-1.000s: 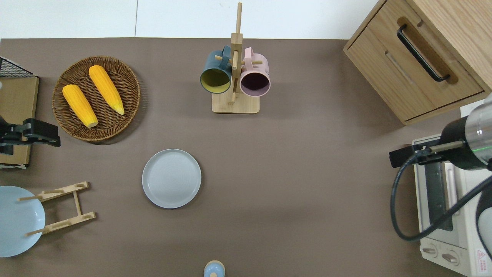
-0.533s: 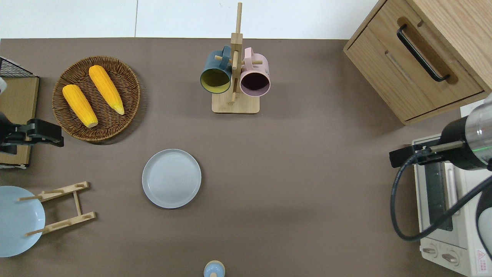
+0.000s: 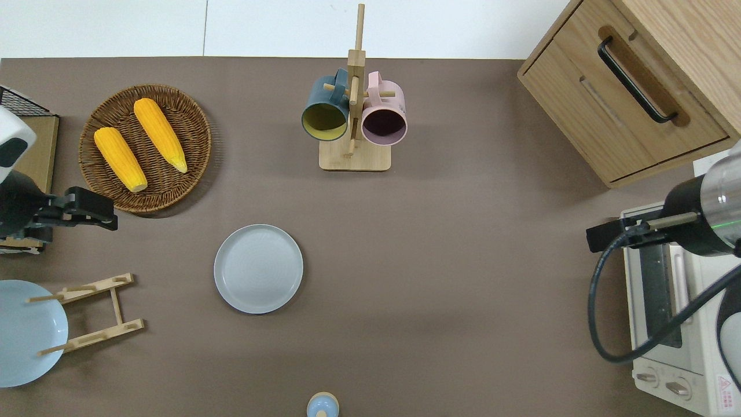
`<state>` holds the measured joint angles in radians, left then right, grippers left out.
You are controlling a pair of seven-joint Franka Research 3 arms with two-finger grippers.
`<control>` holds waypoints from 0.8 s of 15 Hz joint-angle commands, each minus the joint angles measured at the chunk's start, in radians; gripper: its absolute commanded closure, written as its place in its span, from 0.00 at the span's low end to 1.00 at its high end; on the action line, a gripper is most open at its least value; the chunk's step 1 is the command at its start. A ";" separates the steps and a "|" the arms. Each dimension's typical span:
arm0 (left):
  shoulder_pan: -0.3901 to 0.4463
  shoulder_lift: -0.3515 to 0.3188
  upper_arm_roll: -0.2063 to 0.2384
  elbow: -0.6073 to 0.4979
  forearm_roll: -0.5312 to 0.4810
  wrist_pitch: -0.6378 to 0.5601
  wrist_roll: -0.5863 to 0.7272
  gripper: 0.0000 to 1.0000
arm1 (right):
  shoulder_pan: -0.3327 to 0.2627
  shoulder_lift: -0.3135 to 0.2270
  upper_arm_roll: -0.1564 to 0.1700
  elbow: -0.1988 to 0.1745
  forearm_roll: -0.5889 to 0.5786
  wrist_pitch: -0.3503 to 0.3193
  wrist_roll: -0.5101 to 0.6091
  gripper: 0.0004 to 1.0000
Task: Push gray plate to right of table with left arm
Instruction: 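Move the left gripper toward the gray plate's edge nearest it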
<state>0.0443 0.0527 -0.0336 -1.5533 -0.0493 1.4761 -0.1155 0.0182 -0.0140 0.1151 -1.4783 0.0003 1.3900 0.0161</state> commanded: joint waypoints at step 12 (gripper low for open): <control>-0.017 -0.139 -0.101 -0.548 0.023 0.492 -0.134 0.00 | -0.020 -0.003 0.015 0.009 0.006 -0.016 0.013 0.02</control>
<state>0.0309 -0.0328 -0.1298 -1.9813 -0.0462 1.8681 -0.2367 0.0182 -0.0140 0.1151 -1.4783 0.0003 1.3900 0.0161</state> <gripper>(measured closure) 0.000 0.013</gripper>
